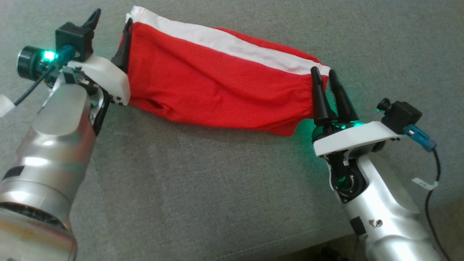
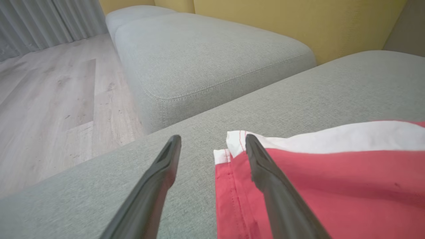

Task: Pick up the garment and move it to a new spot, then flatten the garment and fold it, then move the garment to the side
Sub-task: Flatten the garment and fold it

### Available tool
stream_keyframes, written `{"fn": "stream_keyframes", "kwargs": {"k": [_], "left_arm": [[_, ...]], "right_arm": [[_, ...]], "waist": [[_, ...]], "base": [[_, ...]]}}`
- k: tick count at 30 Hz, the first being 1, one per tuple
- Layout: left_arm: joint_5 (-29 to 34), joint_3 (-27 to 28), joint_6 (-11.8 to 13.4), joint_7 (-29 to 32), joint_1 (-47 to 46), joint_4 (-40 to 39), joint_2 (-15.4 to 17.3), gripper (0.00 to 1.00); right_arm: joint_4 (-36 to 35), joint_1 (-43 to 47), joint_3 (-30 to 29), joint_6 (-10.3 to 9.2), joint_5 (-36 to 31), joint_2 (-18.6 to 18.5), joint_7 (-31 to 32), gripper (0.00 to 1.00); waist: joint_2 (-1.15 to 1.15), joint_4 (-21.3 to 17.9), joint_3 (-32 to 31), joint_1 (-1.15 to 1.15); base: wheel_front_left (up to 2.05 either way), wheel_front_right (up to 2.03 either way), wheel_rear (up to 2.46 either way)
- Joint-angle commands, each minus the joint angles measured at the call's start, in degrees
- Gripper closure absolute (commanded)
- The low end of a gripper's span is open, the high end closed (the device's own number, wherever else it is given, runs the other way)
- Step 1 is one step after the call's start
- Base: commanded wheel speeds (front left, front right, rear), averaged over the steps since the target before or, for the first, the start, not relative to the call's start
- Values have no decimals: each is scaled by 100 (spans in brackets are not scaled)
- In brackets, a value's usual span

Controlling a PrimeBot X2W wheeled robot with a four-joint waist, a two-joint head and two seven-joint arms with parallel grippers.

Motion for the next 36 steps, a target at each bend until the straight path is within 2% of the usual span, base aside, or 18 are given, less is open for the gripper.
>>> {"fn": "stream_keyframes", "kwargs": {"k": [1, 8, 14, 19, 23, 26, 27, 28, 29, 32, 36], "left_arm": [[-15, 131, 63, -77, -222, -50, 153, 0], [-188, 310, 125, -164, 335, -78, -152, 0], [-301, 572, 303, -167, 913, -250, -366, 0], [-232, 696, 494, -168, 1226, -231, -398, 0], [-85, 681, 779, -168, 1317, 2, -348, 0], [-7, 600, 815, -168, 1371, 220, -377, 2], [5, 573, 813, -168, 1387, 306, -402, 51], [30, 532, 802, -167, 1395, 386, -422, 84], [12, 531, 779, -167, 1405, 455, -449, 100], [-34, 550, 757, -167, 1451, 553, -510, 100], [-169, 824, 921, -168, 1656, 199, -522, 100]], "right_arm": [[-176, -26, 14, -4, -179, 80, -36, 0], [-297, 409, -518, -4, -1326, 80, -36, 0], [-457, 684, -895, -4, -2087, 80, -36, 0], [-480, 757, -1084, -4, -2261, 81, -36, 0], [-494, 768, -1138, -4, -2374, 81, -36, 0], [-505, 791, -1183, -4, -2445, 81, -36, 0], [-501, 800, -1202, -4, -2472, 81, -36, 0], [-503, 806, -1210, -4, -2519, 81, -36, 0], [-502, 815, -1220, -4, -2539, 81, -36, 0], [-469, 838, -1251, -4, -2549, 81, -36, 0], [-432, 895, -1308, -4, -2551, 81, -36, 0]], "waist": [[0, 40, -51, 1], [0, 162, -239, 1], [0, 161, -245, 1], [0, 99, -222, 1], [0, 63, -230, 1], [0, 62, -251, 1], [0, 68, -259, 1], [0, 77, -269, 1], [0, 89, -281, 1], [0, 141, -355, 1], [0, 279, -559, 1]], "base": [[0, 0, 0], [0, 0, 0], [0, 0, 0], [0, 0, 0], [0, 0, 0], [0, 0, 0], [0, 0, 0], [0, 0, 0], [0, 0, 0], [0, 0, 0], [0, 0, 0]]}}
